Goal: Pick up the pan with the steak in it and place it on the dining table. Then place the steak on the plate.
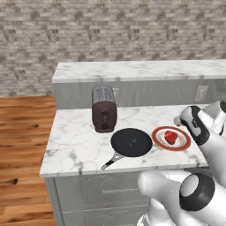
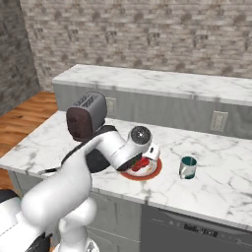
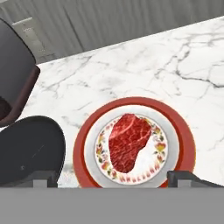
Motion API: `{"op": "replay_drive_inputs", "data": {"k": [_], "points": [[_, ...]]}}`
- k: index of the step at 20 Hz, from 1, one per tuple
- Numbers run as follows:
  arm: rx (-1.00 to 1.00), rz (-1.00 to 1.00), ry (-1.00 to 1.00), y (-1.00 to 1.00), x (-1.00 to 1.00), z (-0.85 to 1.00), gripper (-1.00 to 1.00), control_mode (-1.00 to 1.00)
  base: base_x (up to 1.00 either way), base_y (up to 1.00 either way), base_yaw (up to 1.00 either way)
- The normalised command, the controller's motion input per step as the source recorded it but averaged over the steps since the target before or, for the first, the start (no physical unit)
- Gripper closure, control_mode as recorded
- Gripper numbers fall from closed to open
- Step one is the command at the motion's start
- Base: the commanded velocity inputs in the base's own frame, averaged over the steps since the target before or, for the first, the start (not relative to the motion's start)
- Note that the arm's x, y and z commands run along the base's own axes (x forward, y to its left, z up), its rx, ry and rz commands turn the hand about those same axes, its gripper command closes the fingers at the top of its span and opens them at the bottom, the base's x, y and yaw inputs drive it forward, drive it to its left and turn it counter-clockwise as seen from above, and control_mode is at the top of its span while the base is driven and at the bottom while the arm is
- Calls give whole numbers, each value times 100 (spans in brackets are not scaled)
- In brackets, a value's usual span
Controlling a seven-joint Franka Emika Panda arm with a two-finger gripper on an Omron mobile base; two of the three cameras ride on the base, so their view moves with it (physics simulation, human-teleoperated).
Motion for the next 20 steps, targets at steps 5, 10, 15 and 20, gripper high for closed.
{"op": "replay_drive_inputs", "data": {"k": [5, 10, 15, 20], "points": [[2, 0, -50, -3, -62, 17, -100, -100, 0, 0, 0], [-4, 4, -43, 0, -50, 19, -100, -100, 0, 0, 0], [0, 3, -8, 2, -14, 2, -100, -100, 0, 0, 0], [-12, 8, -26, 55, -46, 27, -100, -100, 0, 0, 0]]}}
